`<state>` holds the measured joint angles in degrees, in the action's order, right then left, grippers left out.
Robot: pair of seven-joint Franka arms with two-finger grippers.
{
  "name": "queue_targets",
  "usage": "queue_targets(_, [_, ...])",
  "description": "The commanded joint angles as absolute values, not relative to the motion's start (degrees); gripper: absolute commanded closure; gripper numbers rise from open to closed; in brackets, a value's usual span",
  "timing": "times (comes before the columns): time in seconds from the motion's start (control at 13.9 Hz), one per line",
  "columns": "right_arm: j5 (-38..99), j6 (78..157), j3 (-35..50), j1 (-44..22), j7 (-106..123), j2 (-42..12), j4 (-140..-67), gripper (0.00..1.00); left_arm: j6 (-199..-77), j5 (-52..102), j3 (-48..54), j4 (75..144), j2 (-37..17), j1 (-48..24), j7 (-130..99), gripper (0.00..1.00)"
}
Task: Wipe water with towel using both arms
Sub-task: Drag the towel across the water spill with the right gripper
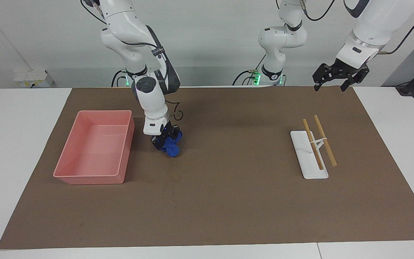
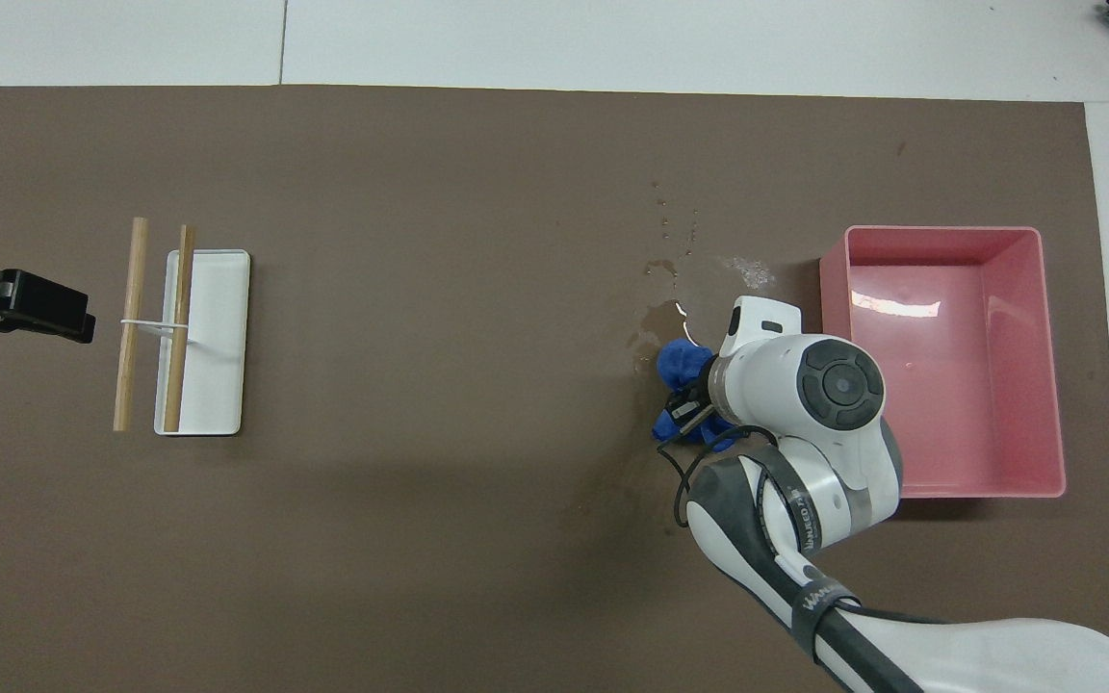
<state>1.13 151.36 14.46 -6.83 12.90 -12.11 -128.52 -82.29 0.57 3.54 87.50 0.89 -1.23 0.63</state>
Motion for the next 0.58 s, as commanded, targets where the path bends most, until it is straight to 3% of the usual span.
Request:
queue_targets(0.0, [0.1, 159.2, 14.9, -5.5, 11.9, -20.3, -125.0, 1.0, -82.9, -0.3, 3.1, 88.6, 2.3, -1.3, 0.9, 0.0])
queue_targets(0.5, [0.4, 163.6, 15.0, -5.8, 11.8, -25.4, -117.4, 1.0, -82.6, 1.8, 2.5, 89.4, 2.9, -1.9, 1.4, 0.0])
